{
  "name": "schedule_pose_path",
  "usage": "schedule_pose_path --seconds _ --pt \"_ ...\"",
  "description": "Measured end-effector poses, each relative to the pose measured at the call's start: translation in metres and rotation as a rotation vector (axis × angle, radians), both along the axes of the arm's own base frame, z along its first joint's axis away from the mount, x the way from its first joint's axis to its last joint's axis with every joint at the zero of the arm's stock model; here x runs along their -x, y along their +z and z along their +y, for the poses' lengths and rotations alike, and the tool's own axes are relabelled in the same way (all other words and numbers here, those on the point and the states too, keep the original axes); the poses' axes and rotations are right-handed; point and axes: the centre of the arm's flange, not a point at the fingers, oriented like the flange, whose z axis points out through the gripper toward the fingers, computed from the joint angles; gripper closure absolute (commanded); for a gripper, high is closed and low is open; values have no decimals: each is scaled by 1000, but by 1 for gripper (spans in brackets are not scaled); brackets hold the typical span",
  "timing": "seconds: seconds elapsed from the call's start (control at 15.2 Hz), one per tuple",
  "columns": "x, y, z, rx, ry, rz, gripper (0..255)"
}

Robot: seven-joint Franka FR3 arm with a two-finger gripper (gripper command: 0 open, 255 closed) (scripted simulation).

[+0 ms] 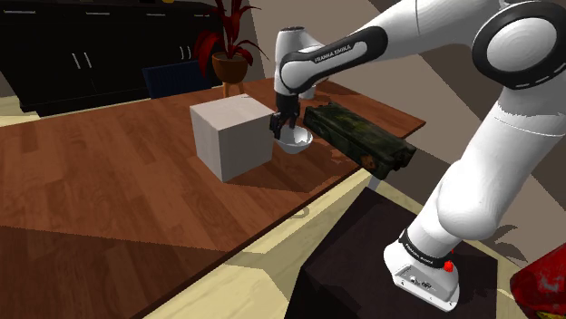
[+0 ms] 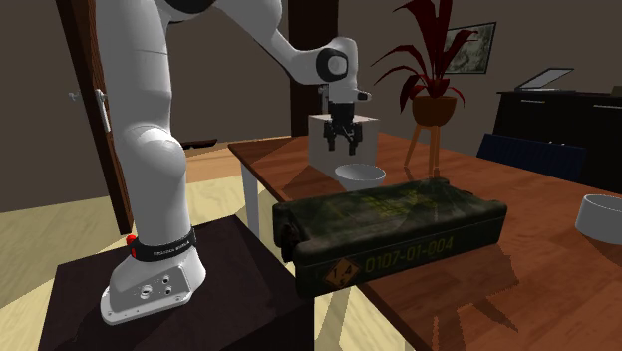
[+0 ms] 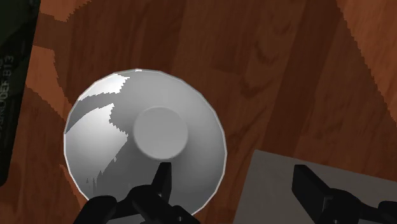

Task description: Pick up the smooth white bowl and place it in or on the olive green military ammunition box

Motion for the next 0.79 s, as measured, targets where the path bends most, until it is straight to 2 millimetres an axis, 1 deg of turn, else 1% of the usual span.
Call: schedule_pose_path --seconds 0.2,0.46,0.79 --pt "-1 -15 -2 0 0 0 0" --pt "0 -31 -3 0 -1 -4 0" --pt "0 -35 -3 0 -1 -1 0"
